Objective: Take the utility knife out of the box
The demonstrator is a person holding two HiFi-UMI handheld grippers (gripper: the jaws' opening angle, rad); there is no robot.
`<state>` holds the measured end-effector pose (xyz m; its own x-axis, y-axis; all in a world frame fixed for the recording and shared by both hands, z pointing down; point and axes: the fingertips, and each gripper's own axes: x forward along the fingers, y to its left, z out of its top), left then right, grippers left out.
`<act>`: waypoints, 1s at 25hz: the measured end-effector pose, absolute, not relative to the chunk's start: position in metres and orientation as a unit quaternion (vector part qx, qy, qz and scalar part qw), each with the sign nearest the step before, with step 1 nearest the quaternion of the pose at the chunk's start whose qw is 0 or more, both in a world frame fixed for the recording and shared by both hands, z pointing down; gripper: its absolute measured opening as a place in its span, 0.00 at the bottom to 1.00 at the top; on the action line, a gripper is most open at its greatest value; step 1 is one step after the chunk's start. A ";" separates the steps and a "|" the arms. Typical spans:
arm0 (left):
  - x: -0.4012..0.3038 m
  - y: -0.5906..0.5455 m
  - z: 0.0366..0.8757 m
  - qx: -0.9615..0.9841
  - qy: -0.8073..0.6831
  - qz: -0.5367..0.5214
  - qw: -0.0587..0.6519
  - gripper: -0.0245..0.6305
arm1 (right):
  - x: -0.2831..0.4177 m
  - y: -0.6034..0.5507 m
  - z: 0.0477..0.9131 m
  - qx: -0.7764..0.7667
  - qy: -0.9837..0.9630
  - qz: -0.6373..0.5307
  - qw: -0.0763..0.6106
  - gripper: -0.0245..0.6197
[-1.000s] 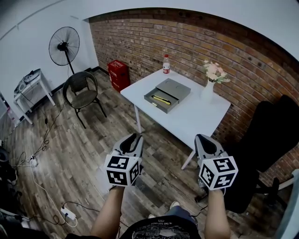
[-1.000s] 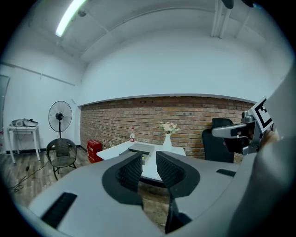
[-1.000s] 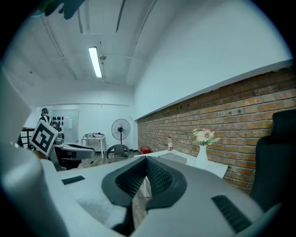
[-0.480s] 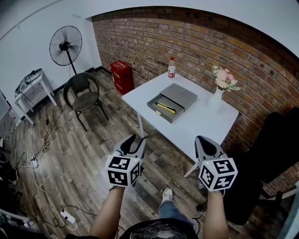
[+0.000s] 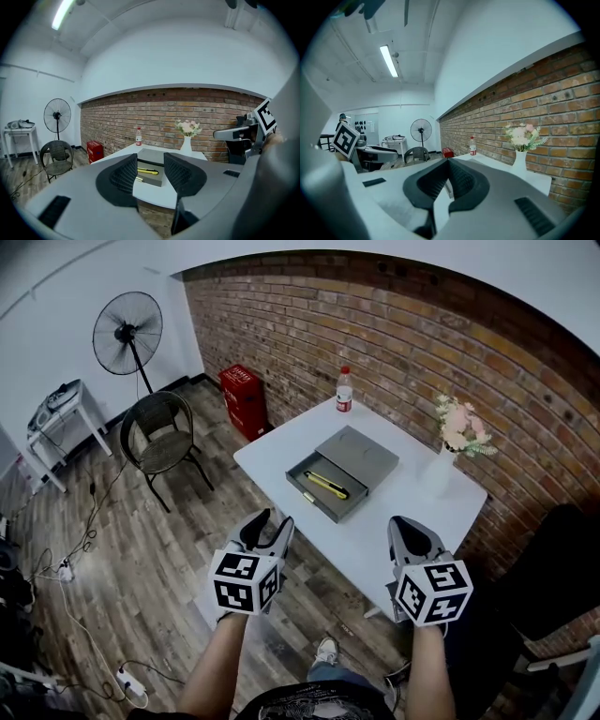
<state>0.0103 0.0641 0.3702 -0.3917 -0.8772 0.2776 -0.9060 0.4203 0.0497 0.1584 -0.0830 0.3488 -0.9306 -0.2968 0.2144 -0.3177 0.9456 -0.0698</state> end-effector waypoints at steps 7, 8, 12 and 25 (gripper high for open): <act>-0.018 0.024 0.368 0.526 -0.837 0.059 0.135 0.33 | 0.123 -0.125 0.344 0.140 -0.984 0.051 0.100 0.07; -0.021 0.019 0.368 0.525 -0.838 0.059 0.136 0.33 | 0.120 -0.129 0.344 0.137 -0.984 0.051 0.099 0.07; -0.030 -0.002 0.367 0.523 -0.839 0.066 0.136 0.34 | 0.110 -0.148 0.343 0.132 -0.985 0.057 0.096 0.07; -0.044 -0.052 0.371 0.544 -0.824 0.086 0.129 0.34 | 0.101 -0.180 0.350 0.149 -0.982 0.064 0.095 0.07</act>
